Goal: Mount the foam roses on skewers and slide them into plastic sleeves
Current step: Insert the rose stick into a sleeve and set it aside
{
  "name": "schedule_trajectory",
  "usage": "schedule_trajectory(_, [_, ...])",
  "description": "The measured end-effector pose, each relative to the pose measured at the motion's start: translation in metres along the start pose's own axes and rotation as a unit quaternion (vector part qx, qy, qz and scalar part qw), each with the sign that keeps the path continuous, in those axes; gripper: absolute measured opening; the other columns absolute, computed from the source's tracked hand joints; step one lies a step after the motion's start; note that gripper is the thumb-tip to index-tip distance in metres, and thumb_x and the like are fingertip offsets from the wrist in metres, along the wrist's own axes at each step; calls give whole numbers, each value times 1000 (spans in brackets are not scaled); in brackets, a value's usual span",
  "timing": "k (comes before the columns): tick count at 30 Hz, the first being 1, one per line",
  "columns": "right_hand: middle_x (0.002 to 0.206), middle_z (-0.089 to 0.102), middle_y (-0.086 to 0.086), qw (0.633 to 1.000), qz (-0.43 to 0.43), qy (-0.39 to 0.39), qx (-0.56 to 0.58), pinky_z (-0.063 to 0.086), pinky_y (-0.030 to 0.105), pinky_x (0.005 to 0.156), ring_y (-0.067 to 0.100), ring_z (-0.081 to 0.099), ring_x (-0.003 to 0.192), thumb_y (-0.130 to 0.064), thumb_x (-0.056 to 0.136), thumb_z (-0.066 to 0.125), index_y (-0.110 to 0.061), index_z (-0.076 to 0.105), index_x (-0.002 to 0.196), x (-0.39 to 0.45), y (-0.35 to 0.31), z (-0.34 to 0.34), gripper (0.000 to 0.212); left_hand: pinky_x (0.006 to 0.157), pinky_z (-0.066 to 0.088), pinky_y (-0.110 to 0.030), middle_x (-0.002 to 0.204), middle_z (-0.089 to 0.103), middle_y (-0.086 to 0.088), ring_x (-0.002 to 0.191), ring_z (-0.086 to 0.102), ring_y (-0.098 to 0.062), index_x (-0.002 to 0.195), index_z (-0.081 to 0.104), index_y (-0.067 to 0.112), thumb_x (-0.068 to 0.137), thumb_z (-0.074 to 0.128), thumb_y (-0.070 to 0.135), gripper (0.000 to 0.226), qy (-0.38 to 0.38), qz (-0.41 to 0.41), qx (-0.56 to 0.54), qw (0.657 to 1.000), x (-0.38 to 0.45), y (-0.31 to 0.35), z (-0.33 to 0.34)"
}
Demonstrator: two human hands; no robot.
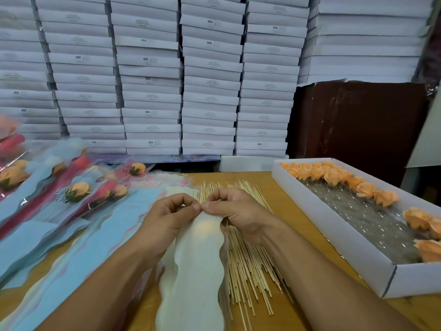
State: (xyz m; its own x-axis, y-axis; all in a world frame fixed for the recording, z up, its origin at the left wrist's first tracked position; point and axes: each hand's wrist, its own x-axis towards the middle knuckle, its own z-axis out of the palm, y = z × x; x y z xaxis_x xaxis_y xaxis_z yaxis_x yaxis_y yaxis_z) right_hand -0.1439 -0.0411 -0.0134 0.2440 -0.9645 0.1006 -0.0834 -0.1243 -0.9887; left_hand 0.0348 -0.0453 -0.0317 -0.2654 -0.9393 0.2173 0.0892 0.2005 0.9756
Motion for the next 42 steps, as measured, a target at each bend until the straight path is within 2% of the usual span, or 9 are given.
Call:
schedule_trajectory(4, [79, 72, -5, 1000, 3, 28, 11, 49, 22, 55, 9, 63, 69, -23, 90, 75, -18, 69, 92, 1, 0, 2, 8, 71, 46, -37, 83, 67, -19, 73, 60, -27, 84, 68, 1, 75, 73, 26, 27, 6, 2, -1, 1000, 2, 1, -5])
schedule_trajectory(9, [110, 71, 6, 997, 19, 76, -11, 53, 31, 63, 19, 63, 83, -50, 90, 70, -25, 69, 105, 3, 0, -1, 29, 75, 41, -39, 78, 63, -12, 75, 54, -27, 76, 71, 10, 92, 65, 7, 18, 66, 3, 5, 998, 6, 1, -14])
schedule_trajectory(14, [81, 74, 7, 991, 117, 3, -64, 44, 26, 44, 17, 65, 62, -68, 86, 63, -4, 69, 101, -4, -4, -6, 67, 65, 46, -30, 76, 63, -10, 68, 55, -22, 78, 69, 8, 92, 63, 4, 16, 128, -2, -41, 991, 7, 3, -21])
schedule_trajectory(20, [68, 64, 8, 953, 177, -209, -129, 29, 15, 33, 7, 50, 42, -47, 79, 75, -8, 70, 79, -15, -12, -9, 39, 52, 50, -24, 69, 63, -5, 59, 57, -17, 80, 66, 8, 95, 60, 5, 17, 221, 8, -71, 973, 15, 4, -31])
schedule_trajectory(25, [70, 68, 3, 934, 174, -275, -145, 31, 13, 33, 4, 54, 41, -14, 92, 72, -9, 70, 81, -18, -10, -6, 12, 76, 46, -42, 87, 61, -15, 79, 55, -27, 82, 67, 10, 94, 64, 11, 13, 270, 13, -65, 961, 19, 2, -44])
schedule_trajectory(33, [62, 70, 2, 941, 162, -286, -79, 36, 13, 31, 5, 56, 38, -7, 95, 67, -6, 71, 78, -14, -7, -6, 17, 77, 51, -42, 94, 71, -3, 85, 63, -23, 103, 65, 12, 96, 65, 28, 18, 298, 14, -64, 952, 27, -8, -52])
schedule_trajectory(35, [57, 67, 0, 949, 158, -265, -63, 35, 13, 30, 4, 54, 36, -7, 96, 65, -10, 73, 71, -13, -7, -7, 27, 78, 50, -38, 104, 69, 4, 95, 61, -17, 114, 59, 17, 98, 59, 37, 26, 319, 33, -2, 947, 27, -9, -52])
schedule_trajectory(39, [69, 72, 5, 969, 139, -204, -2, 36, 15, 32, 8, 60, 42, -11, 94, 68, -4, 69, 88, -9, -4, -5, 9, 79, 43, -23, 114, 58, 2, 98, 56, -8, 124, 51, 21, 101, 53, 38, 28, 310, 104, 153, 933, 23, -15, -43])
schedule_trajectory(42, [77, 74, 6, 986, 111, -122, 0, 35, 18, 35, 11, 60, 49, -20, 89, 74, -6, 71, 93, -4, 3, -2, 14, 82, 44, -29, 114, 56, 2, 100, 54, -15, 121, 52, 23, 101, 50, 36, 24, 281, 139, 257, 914, 20, -12, -27])
